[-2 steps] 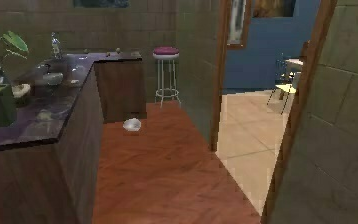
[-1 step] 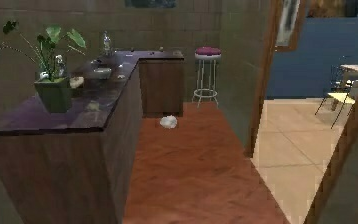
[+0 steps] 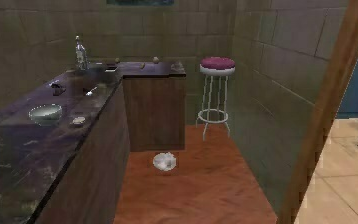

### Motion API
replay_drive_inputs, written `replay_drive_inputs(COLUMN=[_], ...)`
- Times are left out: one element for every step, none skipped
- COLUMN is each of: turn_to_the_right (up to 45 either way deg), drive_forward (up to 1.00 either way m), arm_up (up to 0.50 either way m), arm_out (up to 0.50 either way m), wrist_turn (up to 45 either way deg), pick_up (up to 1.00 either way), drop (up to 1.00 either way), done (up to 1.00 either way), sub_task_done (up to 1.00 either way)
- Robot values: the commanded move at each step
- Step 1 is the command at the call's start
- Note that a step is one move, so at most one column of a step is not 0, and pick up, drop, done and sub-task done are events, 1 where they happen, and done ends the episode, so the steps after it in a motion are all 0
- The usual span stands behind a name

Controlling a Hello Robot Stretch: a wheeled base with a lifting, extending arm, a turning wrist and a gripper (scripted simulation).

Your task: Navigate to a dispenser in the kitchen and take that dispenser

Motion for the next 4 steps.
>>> replay_drive_inputs(turn_to_the_right=[-21.0, 0.0, -45.0, -45.0], drive_forward=[0.00, 0.05, 0.00, 0.00], arm_up=[0.00, 0.00, 0.00, 0.00], arm_out=[0.00, 0.00, 0.00, 0.00], wrist_turn=[0.0, 0.0, 0.0, 0.0], pick_up=[0.00, 0.00, 0.00, 0.00], drop=[0.00, 0.00, 0.00, 0.00], done=[0.00, 0.00, 0.00, 0.00], sub_task_done=[0.00, 0.00, 0.00, 0.00])
